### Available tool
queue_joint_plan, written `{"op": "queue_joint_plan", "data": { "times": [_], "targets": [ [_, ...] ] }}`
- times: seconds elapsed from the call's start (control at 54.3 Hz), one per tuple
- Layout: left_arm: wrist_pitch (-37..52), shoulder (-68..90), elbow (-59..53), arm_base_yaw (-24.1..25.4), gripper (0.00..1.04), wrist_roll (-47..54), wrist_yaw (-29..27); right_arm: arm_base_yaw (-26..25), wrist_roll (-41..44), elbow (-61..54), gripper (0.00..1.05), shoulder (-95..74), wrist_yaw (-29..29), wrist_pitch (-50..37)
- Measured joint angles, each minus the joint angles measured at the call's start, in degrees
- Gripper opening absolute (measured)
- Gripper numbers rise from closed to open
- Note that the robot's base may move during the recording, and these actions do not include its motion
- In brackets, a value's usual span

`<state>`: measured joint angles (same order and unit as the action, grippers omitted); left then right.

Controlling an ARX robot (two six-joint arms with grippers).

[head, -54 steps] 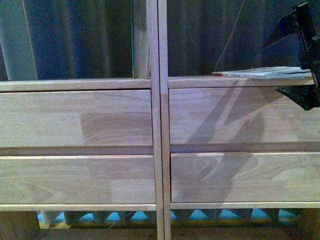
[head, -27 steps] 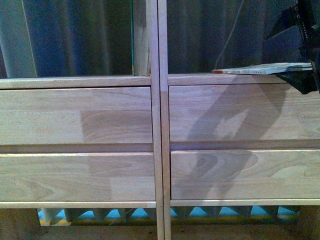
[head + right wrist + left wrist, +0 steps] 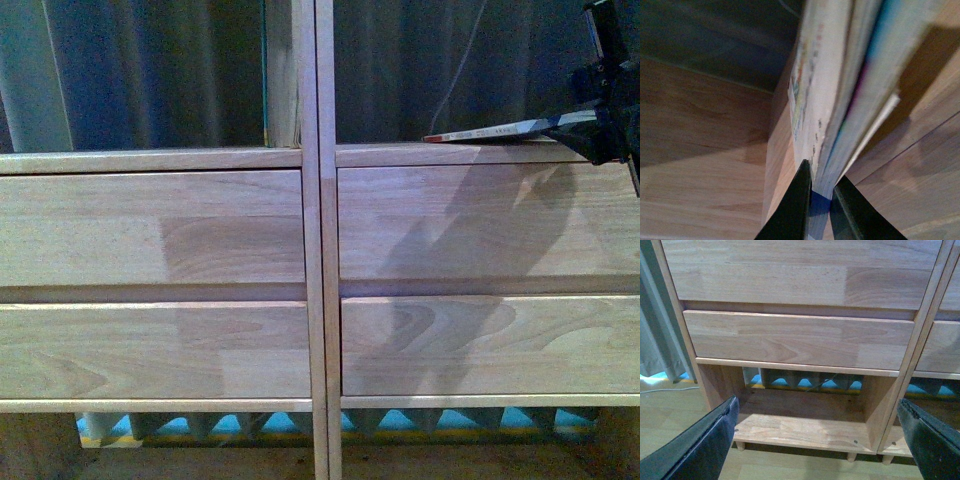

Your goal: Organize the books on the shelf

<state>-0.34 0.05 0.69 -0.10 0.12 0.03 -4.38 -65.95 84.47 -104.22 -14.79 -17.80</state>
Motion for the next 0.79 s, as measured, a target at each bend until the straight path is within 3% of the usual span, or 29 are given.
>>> {"op": "queue_joint_plan", "data": {
  "times": [0.553, 0.792],
  "targets": [
    [0.0, 0.0, 0.0, 0.0, 0.97, 0.0, 0.0, -3.1, -4.4, -12.2, 0.07, 8.9, -7.7, -9.5],
    [3.1, 6.0, 2.8, 4.8, 0.97, -5.2, 9.1, -6.2, -7.1, -16.3, 0.07, 15.3, -13.2, -15.1]
  ]
}}
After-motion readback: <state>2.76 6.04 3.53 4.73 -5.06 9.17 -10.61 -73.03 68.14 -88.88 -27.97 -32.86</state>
